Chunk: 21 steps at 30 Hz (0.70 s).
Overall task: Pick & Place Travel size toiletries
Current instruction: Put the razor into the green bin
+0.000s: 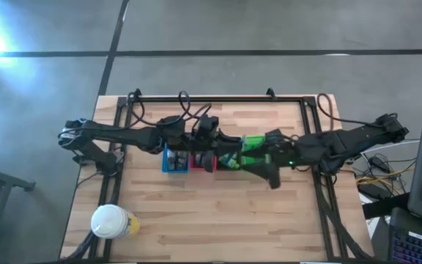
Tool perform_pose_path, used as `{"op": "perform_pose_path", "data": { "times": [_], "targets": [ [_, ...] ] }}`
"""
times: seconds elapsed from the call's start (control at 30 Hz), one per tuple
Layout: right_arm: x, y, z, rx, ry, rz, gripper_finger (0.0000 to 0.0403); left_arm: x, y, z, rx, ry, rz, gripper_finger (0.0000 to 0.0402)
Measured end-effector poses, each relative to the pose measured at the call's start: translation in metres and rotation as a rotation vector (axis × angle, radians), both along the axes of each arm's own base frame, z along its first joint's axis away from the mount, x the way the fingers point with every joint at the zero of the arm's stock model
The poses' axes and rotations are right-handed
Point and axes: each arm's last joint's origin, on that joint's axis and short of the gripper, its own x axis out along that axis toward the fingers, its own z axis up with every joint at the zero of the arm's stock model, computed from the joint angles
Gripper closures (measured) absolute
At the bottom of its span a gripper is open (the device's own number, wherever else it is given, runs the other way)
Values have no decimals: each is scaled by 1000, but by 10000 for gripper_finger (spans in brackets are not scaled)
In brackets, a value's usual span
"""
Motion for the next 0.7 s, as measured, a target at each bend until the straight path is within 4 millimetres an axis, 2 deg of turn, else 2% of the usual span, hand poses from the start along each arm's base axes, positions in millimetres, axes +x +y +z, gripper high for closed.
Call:
{"op": "perform_pose_path", "data": {
  "times": [0.17, 0.27, 0.5, 0.7],
  "targets": [
    [18, 5, -14, -29, 34, 4, 107, 0, 2, 3, 0, -33, -13, 363],
    [25, 8, -14, -41, 4, 13, 107, 0, 2, 3, -2, -32, -14, 363],
    [31, 2, -8, -63, -74, -29, 134, 0, 0, 3, -5, -33, -21, 363],
    [34, -4, -10, -61, -69, -48, 161, -1, -1, 4, -5, -44, -34, 363]
  ]
}}
